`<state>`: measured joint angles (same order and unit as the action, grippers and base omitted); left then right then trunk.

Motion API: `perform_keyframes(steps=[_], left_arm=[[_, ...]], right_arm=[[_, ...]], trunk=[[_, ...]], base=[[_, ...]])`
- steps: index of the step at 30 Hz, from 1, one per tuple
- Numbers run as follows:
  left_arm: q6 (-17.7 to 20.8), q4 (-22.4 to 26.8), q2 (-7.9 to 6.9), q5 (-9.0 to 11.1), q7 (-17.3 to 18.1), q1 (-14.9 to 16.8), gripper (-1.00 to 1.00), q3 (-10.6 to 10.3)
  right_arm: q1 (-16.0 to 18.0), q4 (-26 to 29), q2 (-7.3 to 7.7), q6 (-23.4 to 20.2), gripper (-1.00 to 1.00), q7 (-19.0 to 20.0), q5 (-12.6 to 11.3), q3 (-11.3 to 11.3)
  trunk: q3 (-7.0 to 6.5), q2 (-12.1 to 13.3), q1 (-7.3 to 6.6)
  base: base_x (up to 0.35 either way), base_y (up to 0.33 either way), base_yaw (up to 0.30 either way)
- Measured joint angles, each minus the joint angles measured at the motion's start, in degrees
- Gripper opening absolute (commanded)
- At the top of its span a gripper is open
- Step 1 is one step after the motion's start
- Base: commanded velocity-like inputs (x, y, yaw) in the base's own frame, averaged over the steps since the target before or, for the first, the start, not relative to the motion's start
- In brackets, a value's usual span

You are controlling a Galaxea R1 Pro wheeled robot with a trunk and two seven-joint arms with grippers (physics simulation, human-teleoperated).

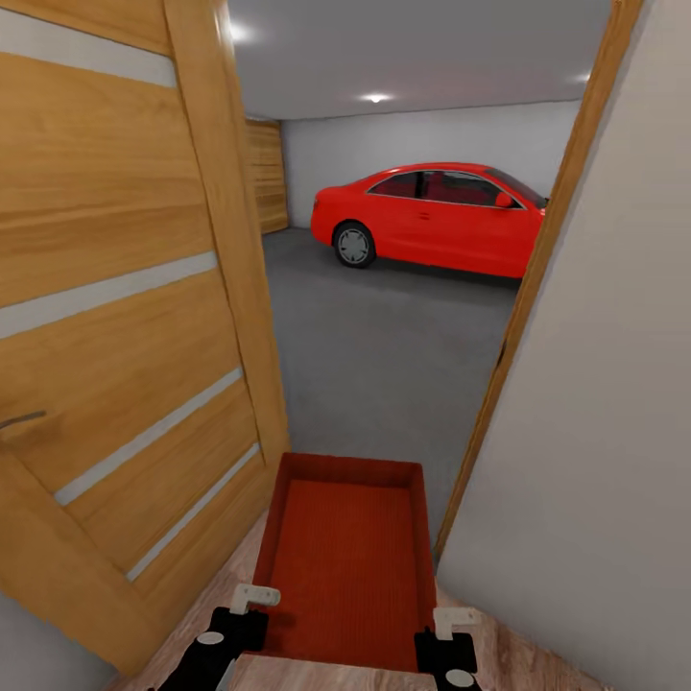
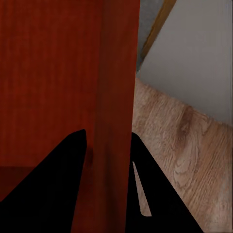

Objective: Move the two storage containers from the living room to the garage. In the garage, place one container on the floor and stack the other container on top of it (either order is fine).

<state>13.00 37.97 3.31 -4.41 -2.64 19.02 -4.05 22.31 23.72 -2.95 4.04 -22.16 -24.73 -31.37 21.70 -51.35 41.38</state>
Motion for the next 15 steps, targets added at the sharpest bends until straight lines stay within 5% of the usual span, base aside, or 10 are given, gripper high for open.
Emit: perform_keyframes(steps=[6, 15], left_arm=[[0.13, -1.05, 0.02, -0.51, 0.48, -0.03, -1.0, -0.14], [0.32, 0.87, 0.03, 0.43, -0.55, -0.02, -1.0, -0.19]], right_arm=[[-0.96, -0.08, -0.01, 0.0, -1.0, -0.15, -0.46, 0.15], [0.62, -0.04, 0.12, 0.01, -1.0, 0.44, -0.11, -0.14]], trunk=[[0.0, 0.0, -0.01], [0.0, 0.0, -0.02]], base=[[0.04, 0.059, -0.16], [0.174, 0.256, -0.007]])
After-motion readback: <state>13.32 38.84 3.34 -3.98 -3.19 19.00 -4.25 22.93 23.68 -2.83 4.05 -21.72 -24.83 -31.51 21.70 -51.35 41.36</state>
